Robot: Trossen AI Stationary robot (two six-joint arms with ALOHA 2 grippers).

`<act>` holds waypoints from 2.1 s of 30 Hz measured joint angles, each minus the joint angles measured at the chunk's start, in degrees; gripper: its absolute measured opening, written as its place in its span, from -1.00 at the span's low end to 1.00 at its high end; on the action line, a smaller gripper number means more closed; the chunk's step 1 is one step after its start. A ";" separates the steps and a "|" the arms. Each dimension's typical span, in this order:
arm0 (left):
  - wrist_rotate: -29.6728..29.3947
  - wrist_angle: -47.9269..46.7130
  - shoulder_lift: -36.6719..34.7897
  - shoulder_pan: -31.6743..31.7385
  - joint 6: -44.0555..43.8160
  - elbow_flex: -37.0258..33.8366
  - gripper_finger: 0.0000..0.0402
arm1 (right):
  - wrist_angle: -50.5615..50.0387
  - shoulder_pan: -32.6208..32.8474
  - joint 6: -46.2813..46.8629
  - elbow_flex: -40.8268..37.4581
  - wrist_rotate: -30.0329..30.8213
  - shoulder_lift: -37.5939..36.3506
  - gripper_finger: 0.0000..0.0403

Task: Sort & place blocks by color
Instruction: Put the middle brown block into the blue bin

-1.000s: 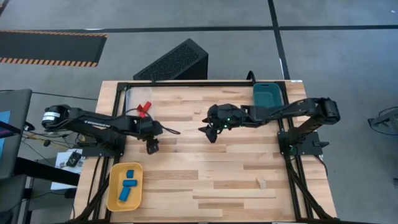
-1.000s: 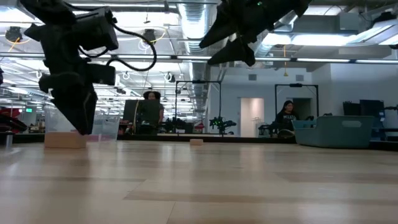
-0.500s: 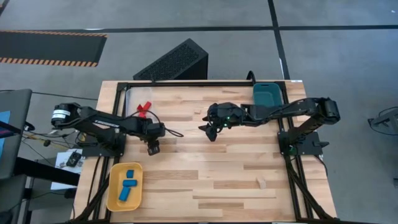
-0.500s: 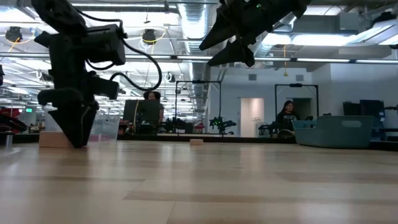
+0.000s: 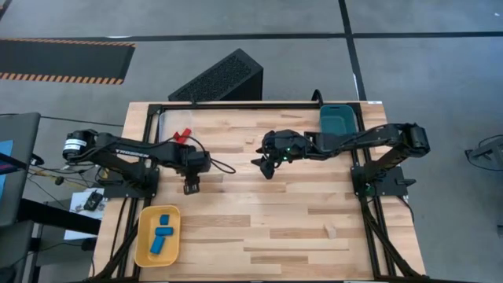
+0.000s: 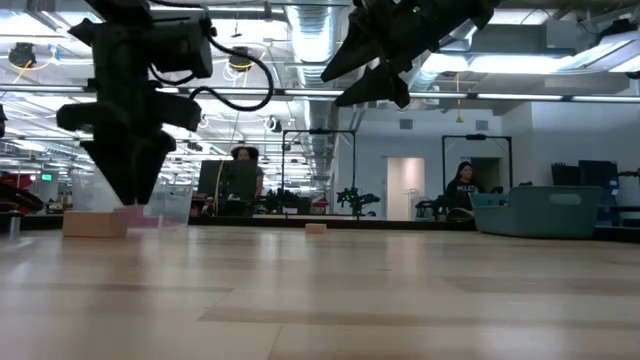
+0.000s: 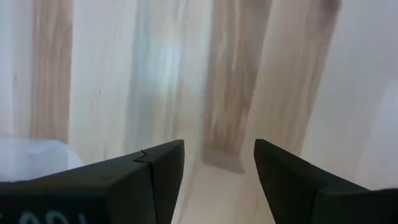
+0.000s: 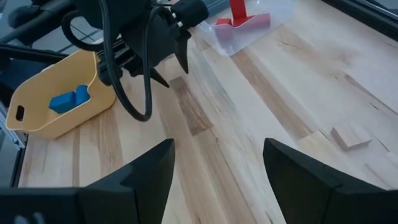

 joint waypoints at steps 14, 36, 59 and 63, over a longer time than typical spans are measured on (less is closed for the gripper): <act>-0.35 -5.09 -0.12 2.40 -12.32 -1.69 -0.09 | -0.59 0.52 -1.05 0.00 0.00 0.02 0.34; -0.47 8.02 0.11 2.40 -11.48 4.38 -0.09 | -0.61 0.65 -1.56 0.00 0.06 0.02 0.34; 2.20 2.73 0.04 -0.48 8.26 -0.91 -0.09 | -0.71 1.83 -3.02 0.00 0.15 0.02 0.34; 0.12 3.39 0.04 -0.48 7.14 -1.55 -0.09 | -0.72 1.83 -3.02 0.00 0.15 0.02 0.34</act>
